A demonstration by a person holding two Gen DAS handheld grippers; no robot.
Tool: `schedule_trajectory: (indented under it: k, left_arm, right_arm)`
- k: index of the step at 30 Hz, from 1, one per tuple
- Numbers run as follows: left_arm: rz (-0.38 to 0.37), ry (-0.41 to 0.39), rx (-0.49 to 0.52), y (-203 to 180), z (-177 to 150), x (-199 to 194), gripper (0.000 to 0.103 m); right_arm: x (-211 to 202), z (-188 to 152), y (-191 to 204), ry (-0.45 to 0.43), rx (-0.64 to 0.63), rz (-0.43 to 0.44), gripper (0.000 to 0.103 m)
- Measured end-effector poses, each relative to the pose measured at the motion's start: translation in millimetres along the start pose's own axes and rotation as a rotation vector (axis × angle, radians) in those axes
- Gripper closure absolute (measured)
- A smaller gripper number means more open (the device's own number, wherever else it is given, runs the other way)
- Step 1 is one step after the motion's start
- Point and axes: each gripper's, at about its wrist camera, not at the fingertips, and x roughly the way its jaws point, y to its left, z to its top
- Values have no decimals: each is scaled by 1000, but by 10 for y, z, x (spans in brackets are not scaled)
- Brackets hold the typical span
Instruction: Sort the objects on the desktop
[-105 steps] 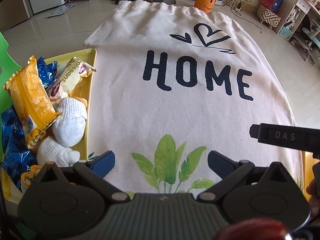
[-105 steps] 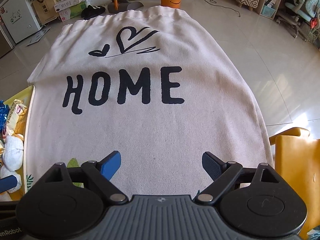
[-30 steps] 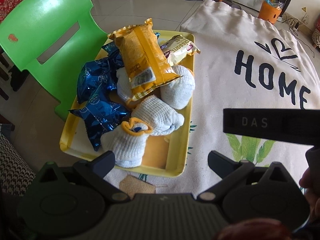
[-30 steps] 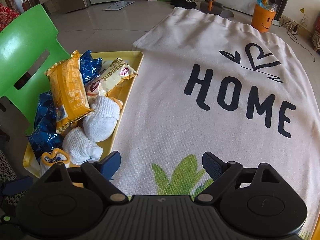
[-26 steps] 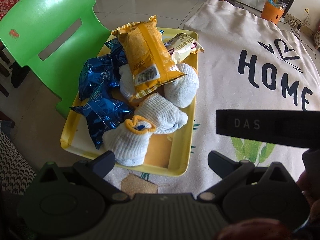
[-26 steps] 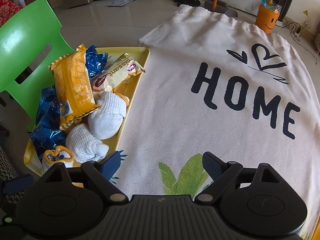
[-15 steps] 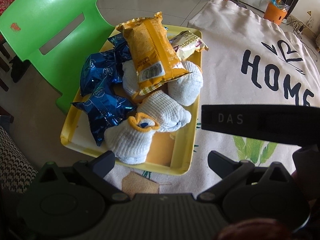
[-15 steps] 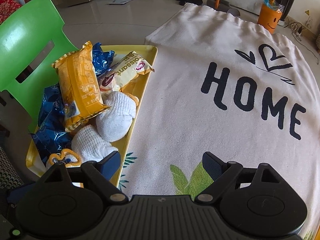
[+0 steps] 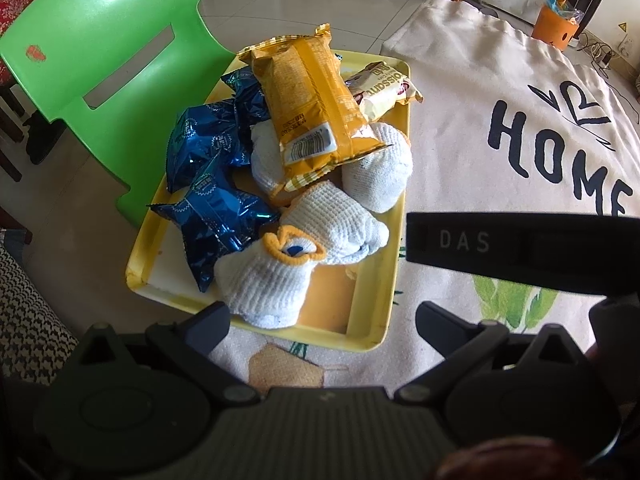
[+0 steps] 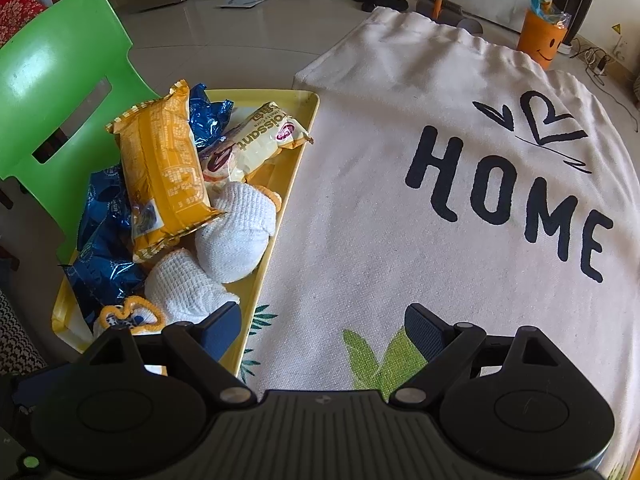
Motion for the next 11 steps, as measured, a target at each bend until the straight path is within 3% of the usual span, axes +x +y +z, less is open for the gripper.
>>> schedule_trajectory:
  k: [11]
  left_arm:
    - [0, 0, 2, 4, 4, 6, 0]
  right_arm:
    - [5, -4, 13, -1, -8, 0, 14]
